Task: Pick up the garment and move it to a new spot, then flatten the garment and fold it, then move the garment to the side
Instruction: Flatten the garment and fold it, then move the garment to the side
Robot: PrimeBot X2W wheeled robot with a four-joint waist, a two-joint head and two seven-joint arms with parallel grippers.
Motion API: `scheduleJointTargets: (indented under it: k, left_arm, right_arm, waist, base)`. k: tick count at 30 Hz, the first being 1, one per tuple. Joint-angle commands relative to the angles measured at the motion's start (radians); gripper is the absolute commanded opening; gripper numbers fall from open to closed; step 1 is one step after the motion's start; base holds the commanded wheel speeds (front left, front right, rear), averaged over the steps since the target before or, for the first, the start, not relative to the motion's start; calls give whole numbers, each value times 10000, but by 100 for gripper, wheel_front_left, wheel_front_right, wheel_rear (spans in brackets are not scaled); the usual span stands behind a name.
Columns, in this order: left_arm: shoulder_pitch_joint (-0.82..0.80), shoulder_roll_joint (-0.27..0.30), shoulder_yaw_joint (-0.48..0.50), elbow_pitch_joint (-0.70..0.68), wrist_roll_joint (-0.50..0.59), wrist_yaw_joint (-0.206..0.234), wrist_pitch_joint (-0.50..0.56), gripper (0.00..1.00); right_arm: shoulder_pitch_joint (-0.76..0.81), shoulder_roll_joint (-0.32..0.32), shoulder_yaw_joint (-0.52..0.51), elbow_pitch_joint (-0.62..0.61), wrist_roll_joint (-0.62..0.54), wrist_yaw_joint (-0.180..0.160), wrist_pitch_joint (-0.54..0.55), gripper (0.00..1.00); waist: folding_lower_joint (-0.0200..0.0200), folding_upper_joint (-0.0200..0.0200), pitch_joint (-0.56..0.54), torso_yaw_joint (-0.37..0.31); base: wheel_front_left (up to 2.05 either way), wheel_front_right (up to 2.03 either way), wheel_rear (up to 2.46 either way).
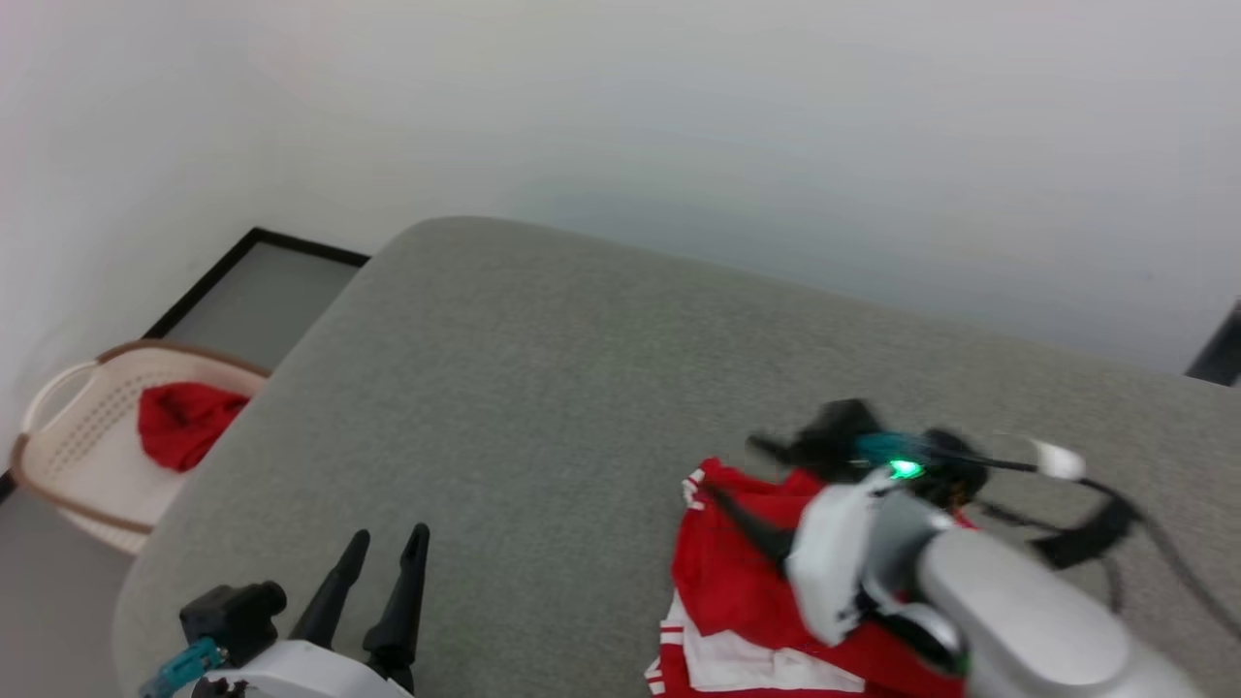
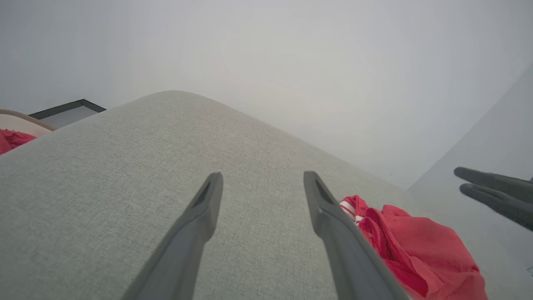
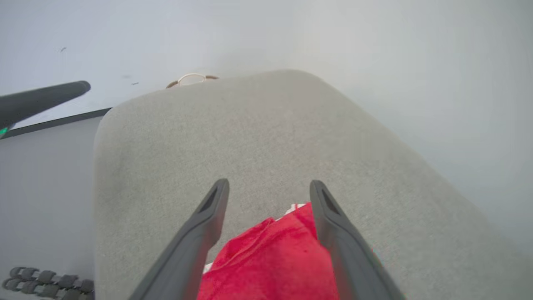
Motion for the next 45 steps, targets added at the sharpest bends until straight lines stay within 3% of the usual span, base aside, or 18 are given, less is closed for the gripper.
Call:
scheduleJointTargets:
  k: [1, 5, 11, 20, 29, 37, 45]
  left_arm:
    - [139, 2, 144, -106, 159, -3, -7, 100]
    - [300, -32, 335, -289, 482, 29, -6, 100]
    - [632, -206, 878, -798, 1154, 35, -6, 100]
    - [1065, -556, 1648, -1653, 2444, -17, -4, 100]
    - [1328, -904, 2216, -2091, 3278, -27, -4, 100]
    - [1450, -1010, 2439, -2205, 3465, -29, -4, 100]
    - [1506, -1055, 2379, -2210, 3652, -30, -4, 100]
  right_arm:
    - [22, -366, -44, -212, -264, -8, -749, 100]
    - [360, -857, -479, -444, -608, -8, -2012, 100]
    - [1284, -1379, -1982, -517, -1461, -8, -3505, 100]
    - [3615, -1356, -5155, -1937, -2726, -8, -3675, 100]
    - [5729, -630, -7659, -3323, -3564, -8, -3671, 100]
    - [6664, -151, -8637, -3778, -3884, -8, -3672, 100]
    - [6856, -50, -8747, -3844, -3938, -8, -3673, 100]
  waist:
    - [0, 0, -69, -359]
    - [0, 0, -81, -656]
    - [0, 0, -83, -1240]
    - [0, 0, 64, -1803]
    - [0, 0, 145, -2026]
    - [0, 0, 176, -2109]
    - [0, 0, 174, -2121]
  base:
    - [0, 0, 0]
    - [0, 0, 0]
    - [0, 0, 0]
    - [0, 0, 0]
    - [0, 0, 0]
    - [0, 0, 0]
    - [0, 0, 0]
